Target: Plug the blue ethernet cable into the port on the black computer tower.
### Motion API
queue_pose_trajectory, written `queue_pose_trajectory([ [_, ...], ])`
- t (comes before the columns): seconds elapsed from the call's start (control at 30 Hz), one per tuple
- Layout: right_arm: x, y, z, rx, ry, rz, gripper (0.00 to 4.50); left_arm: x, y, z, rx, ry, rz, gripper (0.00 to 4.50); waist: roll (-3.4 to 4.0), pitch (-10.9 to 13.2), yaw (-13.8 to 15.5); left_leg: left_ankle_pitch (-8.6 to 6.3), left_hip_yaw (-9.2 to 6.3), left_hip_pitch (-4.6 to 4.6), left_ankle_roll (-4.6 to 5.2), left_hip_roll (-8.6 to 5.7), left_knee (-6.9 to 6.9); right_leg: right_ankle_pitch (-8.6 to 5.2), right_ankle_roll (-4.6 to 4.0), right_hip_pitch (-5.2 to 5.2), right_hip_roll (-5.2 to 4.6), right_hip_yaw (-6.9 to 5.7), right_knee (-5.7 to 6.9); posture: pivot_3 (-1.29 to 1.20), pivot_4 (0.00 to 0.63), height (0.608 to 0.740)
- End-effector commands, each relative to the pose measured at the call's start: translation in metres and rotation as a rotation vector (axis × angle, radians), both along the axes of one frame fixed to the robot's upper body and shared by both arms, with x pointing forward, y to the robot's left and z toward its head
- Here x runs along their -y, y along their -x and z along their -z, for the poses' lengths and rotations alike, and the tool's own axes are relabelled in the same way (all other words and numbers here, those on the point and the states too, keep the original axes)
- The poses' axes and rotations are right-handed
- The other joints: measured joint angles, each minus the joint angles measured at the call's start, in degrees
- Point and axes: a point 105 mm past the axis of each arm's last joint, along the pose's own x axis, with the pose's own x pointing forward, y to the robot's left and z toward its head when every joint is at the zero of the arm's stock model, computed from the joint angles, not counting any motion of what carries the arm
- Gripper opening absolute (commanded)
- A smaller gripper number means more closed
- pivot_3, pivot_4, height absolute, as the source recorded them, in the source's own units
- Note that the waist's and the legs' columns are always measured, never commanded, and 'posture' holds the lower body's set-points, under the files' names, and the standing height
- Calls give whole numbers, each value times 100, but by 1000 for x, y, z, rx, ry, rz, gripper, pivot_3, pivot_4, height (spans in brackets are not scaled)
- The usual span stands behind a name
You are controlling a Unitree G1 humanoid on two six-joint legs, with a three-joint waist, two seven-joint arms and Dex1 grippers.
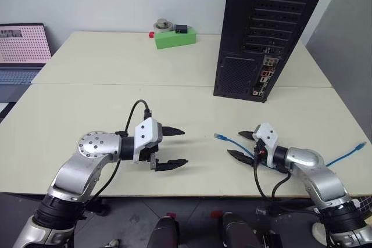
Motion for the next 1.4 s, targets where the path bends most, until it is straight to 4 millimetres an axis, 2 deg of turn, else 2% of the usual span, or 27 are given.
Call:
queue_pose_trajectory([
  [0.03,-5,-3,-7,53,17,-21,3158,5,-2,-2,27,-4,23,4500,0,0,0,0,0,0,0,0,0,0,0,0,0,0,0,0,150,740],
  [0.17,-5,-4,-1,41,49,-9,2099,10,-7,5,31,-19,39,4500,0,0,0,0,0,1,0,2,0,0,0,0,2,0,2,0,150,740],
  [0.3,-6,-5,0,47,73,-10,1280,15,-18,10,66,-29,28,4500,-2,-1,2,0,0,3,0,2,1,1,-2,1,3,0,2,0,150,740],
  [0.47,-10,-6,-10,79,69,-30,27,25,-30,14,95,-38,27,4500,-2,-1,3,0,-1,3,0,2,1,3,0,2,4,0,3,0,150,740],
  [0.6,-21,-2,-29,127,51,-81,27,33,-38,12,90,-22,27,4500,-2,-1,2,0,-2,3,0,2,1,4,1,2,6,0,4,0,150,740],
  [0.73,-37,11,-42,152,66,-169,27,40,-44,9,74,-7,42,4500,-2,-1,2,0,-6,3,0,3,1,4,1,2,8,-1,4,0,150,740],
  [1.1,-50,24,-48,167,113,-242,27,47,-45,8,56,-19,107,4500,-2,-1,2,0,-8,2,0,6,1,4,1,2,11,-2,4,0,150,740],
  [1.13,-51,25,-48,166,113,-243,0,47,-45,7,58,-18,114,4125,-2,-1,2,0,-8,2,0,6,1,4,1,2,11,-2,3,0,150,740],
  [1.17,-51,25,-48,166,114,-244,0,47,-45,7,60,-17,117,4028,-2,-1,2,0,-8,2,0,6,1,4,0,2,11,-1,3,0,150,740],
  [1.4,-52,27,-47,160,117,-251,0,46,-44,6,79,-34,129,2535,-2,-1,2,0,-8,2,0,7,1,4,0,2,12,-2,3,0,150,740],
])
